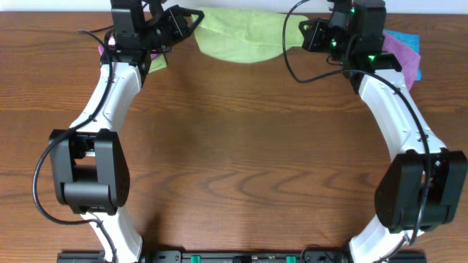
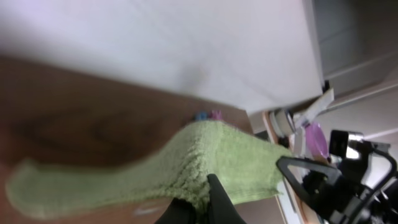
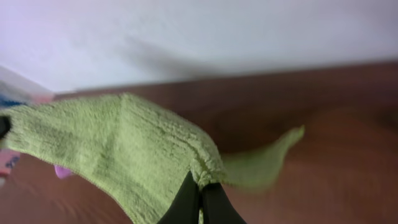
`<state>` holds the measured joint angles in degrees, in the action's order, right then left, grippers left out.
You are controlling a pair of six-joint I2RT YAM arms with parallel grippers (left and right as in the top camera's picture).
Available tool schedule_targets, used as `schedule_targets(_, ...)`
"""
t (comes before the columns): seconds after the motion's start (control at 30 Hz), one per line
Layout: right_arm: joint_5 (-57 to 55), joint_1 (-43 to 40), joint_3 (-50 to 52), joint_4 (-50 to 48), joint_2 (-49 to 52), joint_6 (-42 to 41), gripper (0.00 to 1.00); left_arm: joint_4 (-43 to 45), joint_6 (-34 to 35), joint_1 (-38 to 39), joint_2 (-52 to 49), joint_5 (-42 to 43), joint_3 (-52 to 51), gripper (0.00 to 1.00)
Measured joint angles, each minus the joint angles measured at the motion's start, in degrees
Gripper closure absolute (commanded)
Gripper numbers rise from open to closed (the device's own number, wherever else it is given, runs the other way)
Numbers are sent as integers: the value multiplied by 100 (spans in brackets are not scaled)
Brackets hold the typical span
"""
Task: Fold the cloth
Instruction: 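Lift the cloth with both grippers and stretch it apart, then lay the stretched cloth flat on the table with both grippers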
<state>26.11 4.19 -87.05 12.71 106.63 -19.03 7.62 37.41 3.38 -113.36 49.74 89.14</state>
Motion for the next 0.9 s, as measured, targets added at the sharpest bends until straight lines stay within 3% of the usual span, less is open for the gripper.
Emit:
schedule_targets(0.2,52,0,-15,935,0,271,98,-1602,-542,0,-2,258,15,94)
schedule_targets(0.57,138,0,-26,2765,0,820,99,-4310,-2253,4,-2,350,22,94)
schedule_targets(0.8,175,0,-20,3657,0,1198,98,-6035,-3390,4,-2,42,24,94)
schedule_targets(0.9,205,0,81,3753,0,1333,98,-6369,-3731,7,-2,-142,7,94)
